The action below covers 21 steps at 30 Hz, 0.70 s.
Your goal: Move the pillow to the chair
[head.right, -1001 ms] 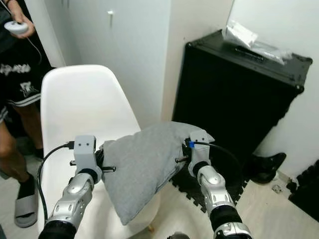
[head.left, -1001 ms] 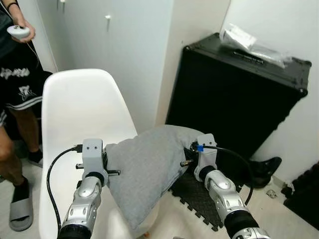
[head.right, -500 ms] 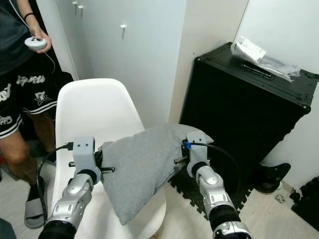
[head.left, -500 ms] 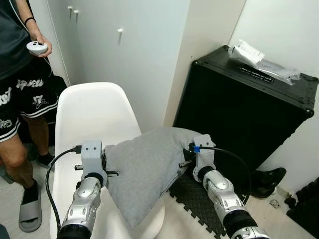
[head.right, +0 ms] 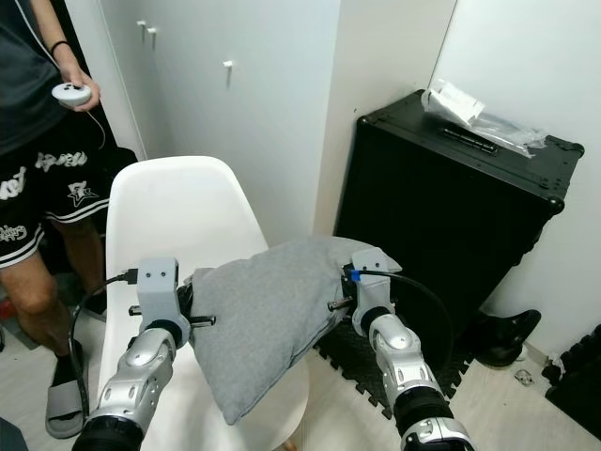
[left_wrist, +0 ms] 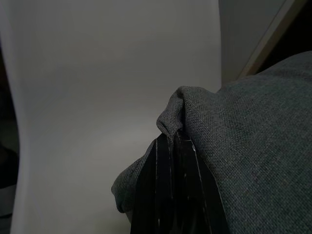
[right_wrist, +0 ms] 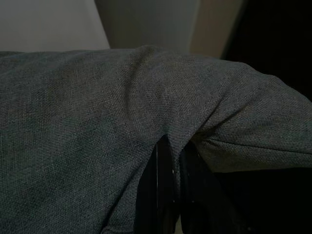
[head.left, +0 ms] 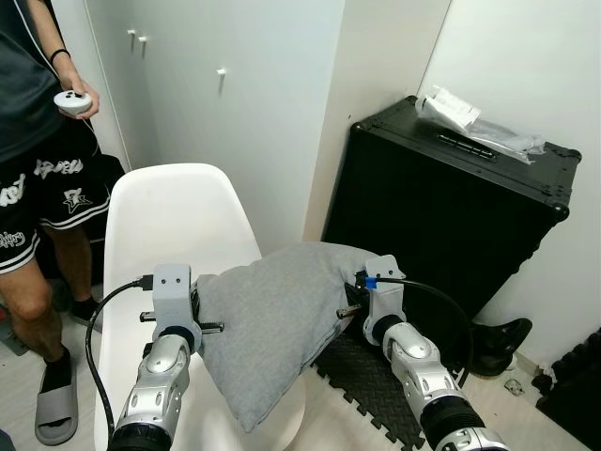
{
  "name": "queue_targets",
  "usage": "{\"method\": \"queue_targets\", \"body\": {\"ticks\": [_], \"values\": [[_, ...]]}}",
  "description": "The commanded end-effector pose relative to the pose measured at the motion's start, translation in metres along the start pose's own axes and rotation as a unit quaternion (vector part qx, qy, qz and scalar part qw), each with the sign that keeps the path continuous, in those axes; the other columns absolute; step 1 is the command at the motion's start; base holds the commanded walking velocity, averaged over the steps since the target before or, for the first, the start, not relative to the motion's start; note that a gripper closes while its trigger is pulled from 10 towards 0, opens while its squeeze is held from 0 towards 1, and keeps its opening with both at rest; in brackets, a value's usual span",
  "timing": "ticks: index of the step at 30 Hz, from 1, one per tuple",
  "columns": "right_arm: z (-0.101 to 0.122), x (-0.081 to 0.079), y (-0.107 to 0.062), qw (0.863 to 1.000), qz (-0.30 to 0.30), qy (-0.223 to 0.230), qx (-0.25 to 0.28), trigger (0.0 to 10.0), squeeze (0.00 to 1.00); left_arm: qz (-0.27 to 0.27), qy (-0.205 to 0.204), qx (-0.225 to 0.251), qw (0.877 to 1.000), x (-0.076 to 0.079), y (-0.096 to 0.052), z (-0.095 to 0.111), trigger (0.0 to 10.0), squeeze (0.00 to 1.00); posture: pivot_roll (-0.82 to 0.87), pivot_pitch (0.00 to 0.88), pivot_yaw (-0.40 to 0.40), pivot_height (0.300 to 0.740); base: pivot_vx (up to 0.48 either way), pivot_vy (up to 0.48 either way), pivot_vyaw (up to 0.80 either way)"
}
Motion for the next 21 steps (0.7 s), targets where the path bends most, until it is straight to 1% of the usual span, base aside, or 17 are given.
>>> {"method": "queue_targets", "body": {"ticks": [1,3,6,8,11,16,21], "values": [[0.0074,-0.0026,0.0021,1.0,0.005,-0.005,0.018,10.0,0.0,-0.003,0.004,0.004,1.0,0.0016,0.0018,0.0019,10.0,0.0,-0.02,0.03,-0.102,0.698,0.0,0.0,0.0],[0.0073,-0.0026,0.0021,1.0,0.006,-0.006,0.018,10.0,0.0,-0.003,0.004,0.003,1.0,0.0015,0.002,0.002,10.0,0.0,-0.02,0.029,-0.101,0.698,0.0,0.0,0.0],[0.0084,-0.0039,0.0015,1.0,0.018,0.009,0.022,10.0,0.0,-0.003,0.004,0.003,1.0,0.0021,0.0026,0.002,10.0,0.0,-0.02,0.028,-0.101,0.698,0.0,0.0,0.0],[0.0088,-0.0043,0.0013,0.999,0.023,0.014,0.022,10.0,0.0,-0.003,0.003,0.002,1.0,0.0025,0.0026,0.0016,10.0,0.0,-0.02,0.028,-0.101,0.707,0.0,0.0,0.0],[0.0071,-0.0048,0.0021,1.0,0.02,0.007,0.015,10.0,0.0,-0.002,0.002,0.001,1.0,0.0022,0.0023,0.0008,10.0,0.0,-0.02,0.031,-0.102,0.722,0.0,0.0,0.0],[0.0025,-0.0037,0.0023,1.0,0.009,-0.008,0.006,10.0,0.0,0.0,0.0,0.0,1.0,0.0015,0.0021,0.0,10.0,0.0,-0.02,0.034,-0.103,0.722,0.0,0.0,0.0],[0.0016,-0.0038,0.0019,1.0,0.009,-0.007,0.005,10.0,0.0,0.001,-0.002,-0.001,1.0,0.0012,0.002,-0.0006,10.0,0.0,-0.02,0.036,-0.103,0.722,0.0,0.0,0.0]]}}
Point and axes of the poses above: a point about 5 cm out from each wrist's last joint towards the gripper, its own y axis pointing out of the wrist towards the gripper, its own z axis along the axis of the wrist's last joint, x = y × z, the point moved 4 cm from there along y, pointing out of the wrist towards the gripper
